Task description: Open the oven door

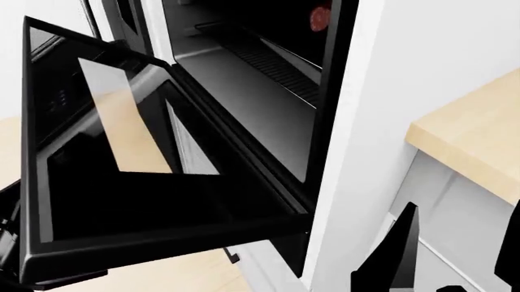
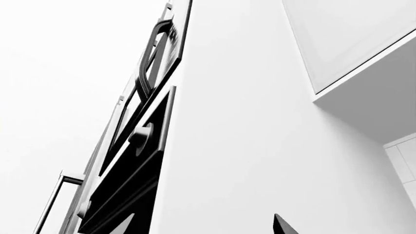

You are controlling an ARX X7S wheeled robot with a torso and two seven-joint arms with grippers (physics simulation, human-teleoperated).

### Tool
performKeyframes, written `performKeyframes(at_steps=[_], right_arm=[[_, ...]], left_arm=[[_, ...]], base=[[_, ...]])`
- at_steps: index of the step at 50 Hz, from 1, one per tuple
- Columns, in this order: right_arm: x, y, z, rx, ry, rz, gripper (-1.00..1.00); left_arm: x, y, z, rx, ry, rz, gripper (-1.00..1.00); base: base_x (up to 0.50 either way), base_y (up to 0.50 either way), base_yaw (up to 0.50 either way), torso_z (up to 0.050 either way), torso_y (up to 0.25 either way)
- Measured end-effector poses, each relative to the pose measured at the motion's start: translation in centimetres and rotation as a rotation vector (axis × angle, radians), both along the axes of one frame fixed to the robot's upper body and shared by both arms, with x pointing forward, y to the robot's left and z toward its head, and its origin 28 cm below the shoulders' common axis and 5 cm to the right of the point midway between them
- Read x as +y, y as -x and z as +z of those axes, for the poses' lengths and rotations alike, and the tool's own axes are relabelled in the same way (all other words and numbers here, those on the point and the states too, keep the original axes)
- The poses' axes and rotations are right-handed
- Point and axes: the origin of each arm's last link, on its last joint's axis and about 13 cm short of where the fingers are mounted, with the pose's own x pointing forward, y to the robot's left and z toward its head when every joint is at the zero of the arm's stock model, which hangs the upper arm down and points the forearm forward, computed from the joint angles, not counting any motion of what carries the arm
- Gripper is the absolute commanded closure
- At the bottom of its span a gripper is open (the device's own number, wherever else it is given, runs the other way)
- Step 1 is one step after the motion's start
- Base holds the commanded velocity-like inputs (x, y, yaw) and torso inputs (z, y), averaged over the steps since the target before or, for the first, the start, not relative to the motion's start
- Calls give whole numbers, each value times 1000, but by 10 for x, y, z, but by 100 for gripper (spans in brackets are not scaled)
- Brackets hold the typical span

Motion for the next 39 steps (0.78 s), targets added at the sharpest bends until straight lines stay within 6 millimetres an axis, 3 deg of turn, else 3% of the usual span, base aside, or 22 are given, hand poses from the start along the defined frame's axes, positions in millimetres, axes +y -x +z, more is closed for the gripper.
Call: performKeyframes(at_steps=[13, 39], right_arm=[[0, 0, 0, -1, 0, 1, -100], [0, 0, 0, -2, -4, 2, -100]], left_arm=[[3, -16, -12, -103, 20, -53, 100], [-5, -4, -45, -50, 150, -30, 100]], base=[[0, 0, 0, 0, 0], [0, 0, 0, -1, 0]])
